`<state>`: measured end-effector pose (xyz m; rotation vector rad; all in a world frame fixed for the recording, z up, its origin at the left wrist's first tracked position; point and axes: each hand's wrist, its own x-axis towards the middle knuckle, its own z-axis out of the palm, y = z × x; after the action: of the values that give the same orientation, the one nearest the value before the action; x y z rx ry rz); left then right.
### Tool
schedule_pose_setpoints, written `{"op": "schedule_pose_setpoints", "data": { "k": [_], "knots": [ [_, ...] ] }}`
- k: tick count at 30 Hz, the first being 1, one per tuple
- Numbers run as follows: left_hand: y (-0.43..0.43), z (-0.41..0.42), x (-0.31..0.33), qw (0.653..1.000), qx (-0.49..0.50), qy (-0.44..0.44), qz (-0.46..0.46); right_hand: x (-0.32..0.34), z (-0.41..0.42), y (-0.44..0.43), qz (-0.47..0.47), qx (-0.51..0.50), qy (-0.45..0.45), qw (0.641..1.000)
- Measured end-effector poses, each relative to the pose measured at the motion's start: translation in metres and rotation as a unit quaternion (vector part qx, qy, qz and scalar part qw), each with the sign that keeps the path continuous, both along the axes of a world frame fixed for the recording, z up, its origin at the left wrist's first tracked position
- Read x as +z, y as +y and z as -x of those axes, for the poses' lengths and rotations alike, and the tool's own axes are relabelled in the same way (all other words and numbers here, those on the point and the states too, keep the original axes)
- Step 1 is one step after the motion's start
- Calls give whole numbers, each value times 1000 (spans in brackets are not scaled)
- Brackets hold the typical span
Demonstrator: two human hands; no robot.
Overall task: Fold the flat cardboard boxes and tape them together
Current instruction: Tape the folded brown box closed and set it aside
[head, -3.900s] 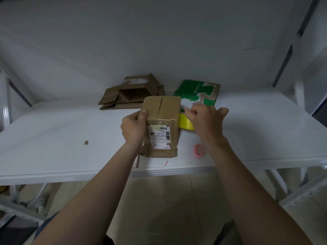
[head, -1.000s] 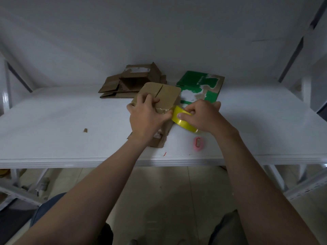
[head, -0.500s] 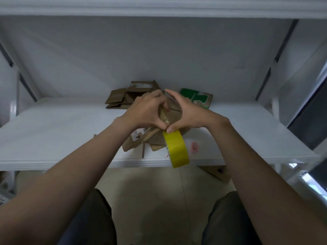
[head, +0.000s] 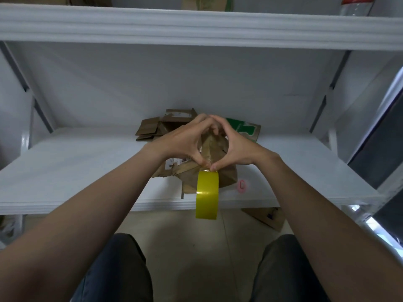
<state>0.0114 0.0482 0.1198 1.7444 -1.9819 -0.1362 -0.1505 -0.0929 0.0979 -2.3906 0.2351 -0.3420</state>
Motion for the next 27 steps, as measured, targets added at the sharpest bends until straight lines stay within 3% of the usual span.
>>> {"op": "schedule_pose_setpoints", "data": {
  "k": [4,8,13,17,22,27],
  "knots": [
    [-4,-6,-9,998,63,11,18,-16,-5,-7,-8,-51,-34,998],
    [-4,5,-11,971,234,5,58,-27,-4,-21,-27,-133,-80,988],
    [6,25,-25,918,277,249,-135,-44,-7,-17,-35,-185,-99,977],
    [14,48,-48,892,240,369,-105,-73,-9,-9,-53,-214,-118,968],
    [20,50,-75,915,284,255,-132,-112,-10,-10,-51,-209,-85,973],
    [15,51,-83,925,299,197,-131,-129,-8,-12,-66,-204,-97,972]
  ]
}}
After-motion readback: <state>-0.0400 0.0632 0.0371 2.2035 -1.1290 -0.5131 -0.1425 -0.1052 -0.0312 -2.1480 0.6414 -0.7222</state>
